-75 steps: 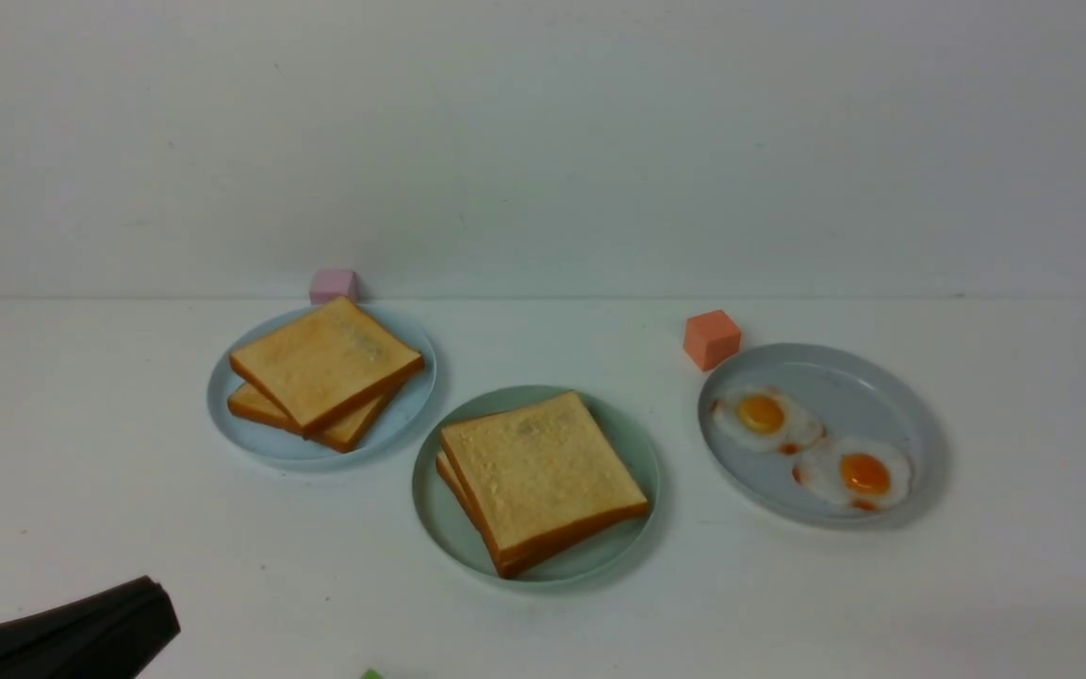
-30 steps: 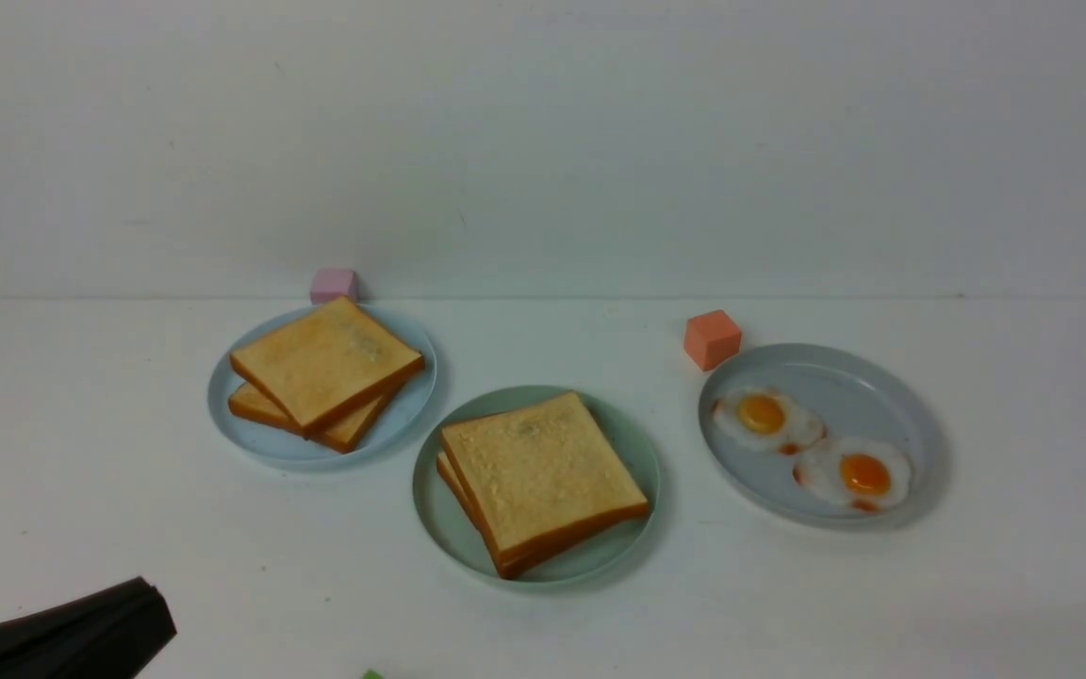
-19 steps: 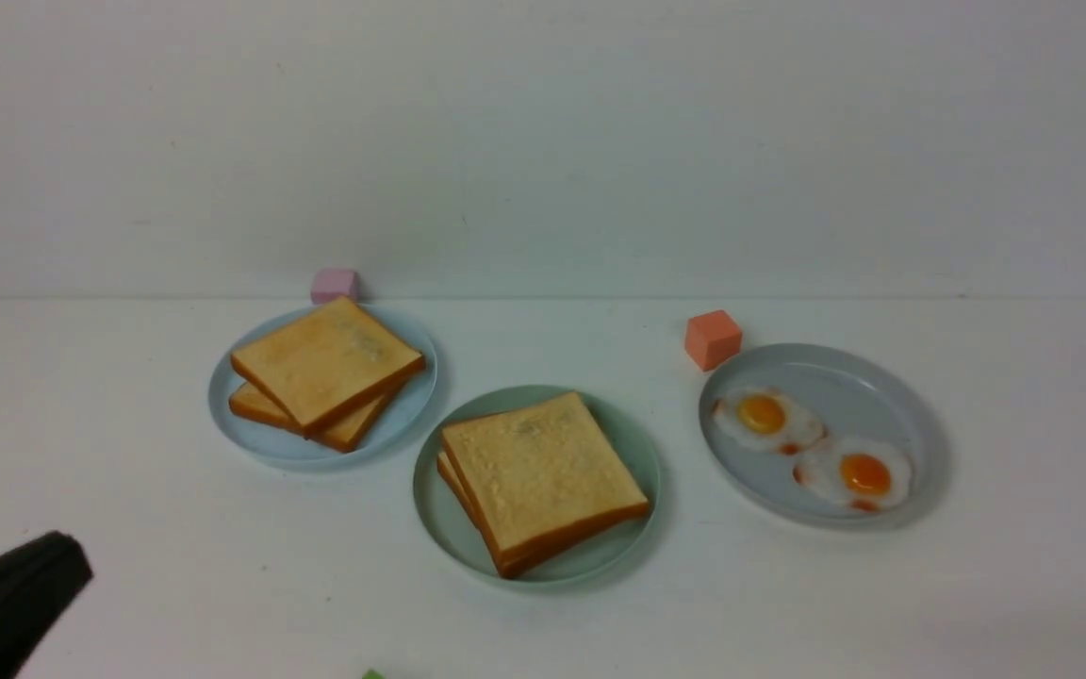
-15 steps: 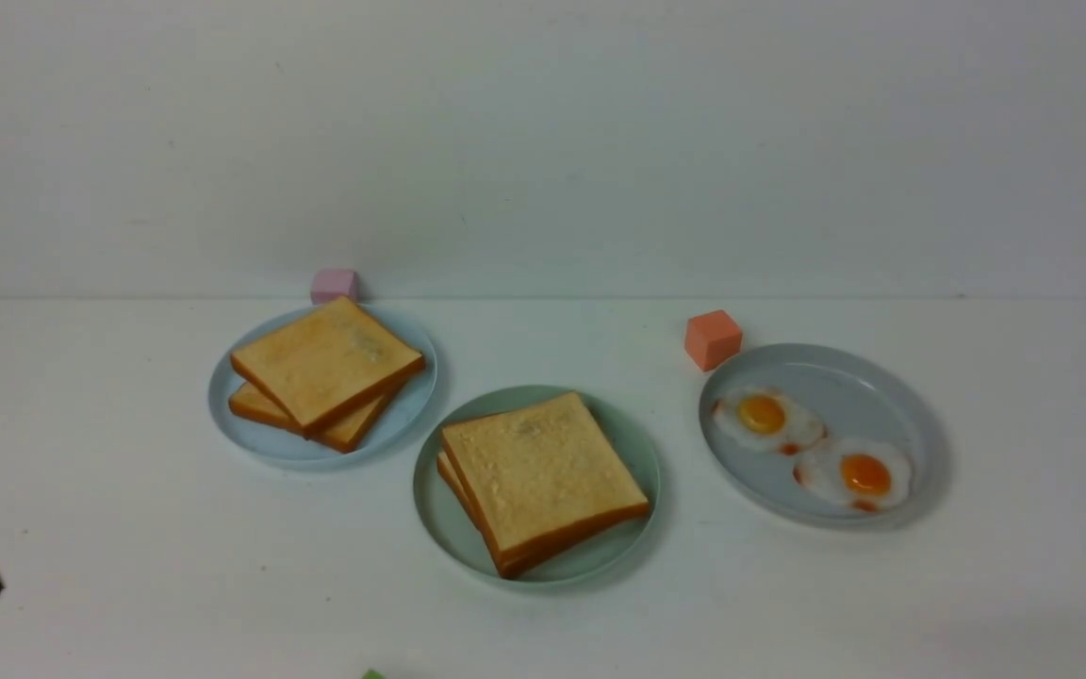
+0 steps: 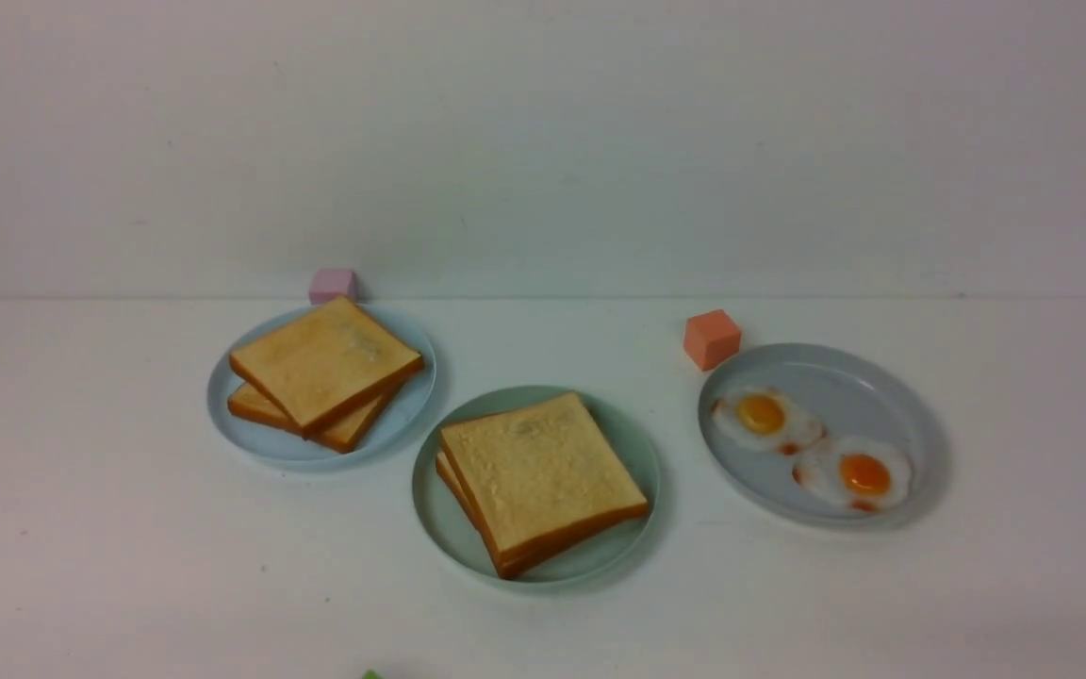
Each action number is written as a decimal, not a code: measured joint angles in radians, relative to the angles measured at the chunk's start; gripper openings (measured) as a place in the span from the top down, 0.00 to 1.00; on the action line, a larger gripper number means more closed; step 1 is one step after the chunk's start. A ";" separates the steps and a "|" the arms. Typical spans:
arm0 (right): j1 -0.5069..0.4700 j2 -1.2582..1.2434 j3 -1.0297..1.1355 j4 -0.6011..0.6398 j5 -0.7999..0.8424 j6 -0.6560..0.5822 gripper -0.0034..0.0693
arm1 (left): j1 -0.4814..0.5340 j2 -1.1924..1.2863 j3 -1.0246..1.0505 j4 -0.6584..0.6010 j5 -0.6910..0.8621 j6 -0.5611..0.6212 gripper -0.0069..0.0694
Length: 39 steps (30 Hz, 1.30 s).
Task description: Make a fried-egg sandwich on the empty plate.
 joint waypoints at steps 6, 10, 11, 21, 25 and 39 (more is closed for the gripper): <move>0.000 0.000 0.000 0.002 0.000 0.000 0.88 | 0.000 0.000 0.000 0.001 0.001 -0.002 0.93; 0.000 0.000 0.000 0.002 0.000 0.000 0.87 | 0.000 0.000 0.000 0.002 0.001 -0.002 0.93; 0.000 0.000 0.000 0.002 0.000 0.000 0.87 | 0.000 0.000 0.000 0.002 0.001 -0.002 0.93; 0.000 0.000 0.000 0.001 0.000 0.000 0.86 | 0.000 0.000 0.000 0.003 0.000 -0.002 0.93; 0.000 0.000 0.000 0.001 0.000 0.000 0.86 | 0.000 0.000 0.000 0.003 0.000 -0.002 0.93; 0.000 0.000 0.000 0.001 0.000 0.000 0.84 | 0.000 0.000 0.000 0.003 0.000 -0.003 0.93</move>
